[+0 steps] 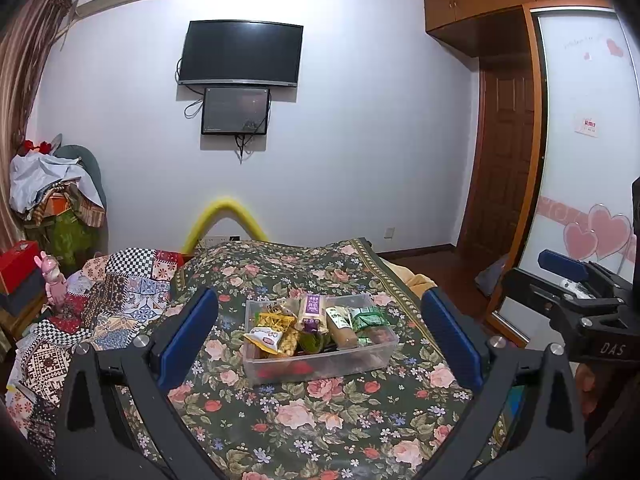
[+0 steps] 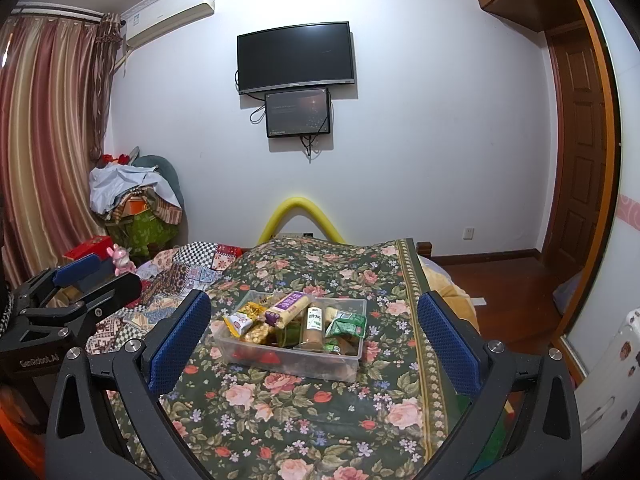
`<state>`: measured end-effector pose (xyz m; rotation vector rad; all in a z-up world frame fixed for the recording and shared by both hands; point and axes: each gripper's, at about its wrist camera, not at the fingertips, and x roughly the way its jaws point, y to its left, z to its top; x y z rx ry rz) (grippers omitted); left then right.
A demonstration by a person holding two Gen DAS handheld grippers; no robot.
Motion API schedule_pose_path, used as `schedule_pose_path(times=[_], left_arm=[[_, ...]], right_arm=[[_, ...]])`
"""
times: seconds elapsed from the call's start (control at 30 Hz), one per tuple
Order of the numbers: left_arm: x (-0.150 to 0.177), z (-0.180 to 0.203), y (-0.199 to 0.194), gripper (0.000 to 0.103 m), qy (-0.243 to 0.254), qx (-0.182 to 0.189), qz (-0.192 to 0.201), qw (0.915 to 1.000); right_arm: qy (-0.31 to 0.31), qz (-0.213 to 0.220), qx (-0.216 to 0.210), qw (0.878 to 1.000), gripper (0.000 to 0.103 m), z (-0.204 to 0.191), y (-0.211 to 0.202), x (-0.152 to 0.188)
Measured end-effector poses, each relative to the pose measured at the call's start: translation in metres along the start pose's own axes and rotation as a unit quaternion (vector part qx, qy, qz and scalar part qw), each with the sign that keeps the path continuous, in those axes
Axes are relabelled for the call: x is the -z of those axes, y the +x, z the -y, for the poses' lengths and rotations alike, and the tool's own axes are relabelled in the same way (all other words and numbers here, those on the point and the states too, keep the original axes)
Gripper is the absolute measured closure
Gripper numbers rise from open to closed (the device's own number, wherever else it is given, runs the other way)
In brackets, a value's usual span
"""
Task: Organize snacks
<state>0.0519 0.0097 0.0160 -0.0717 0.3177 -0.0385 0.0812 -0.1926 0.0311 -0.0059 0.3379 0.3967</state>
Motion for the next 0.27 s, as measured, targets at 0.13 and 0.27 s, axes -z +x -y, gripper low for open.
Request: schedule_pose_path(times=[0.13, 0.27], left_arm=[[0.002, 0.0009, -0.0002, 0.0, 0.003, 0.001, -0.001, 1.0], [0.0029, -0.0006, 0.0008, 0.0, 0.001, 0.0, -0.003, 1.0]], right_arm=[[0.001, 0.001, 0.0, 1.0, 0.0, -0.0003, 0.0004, -0.0001], [0.003, 0.001, 0.001, 1.0, 0.0, -0.0003, 0.0007, -0.0006]])
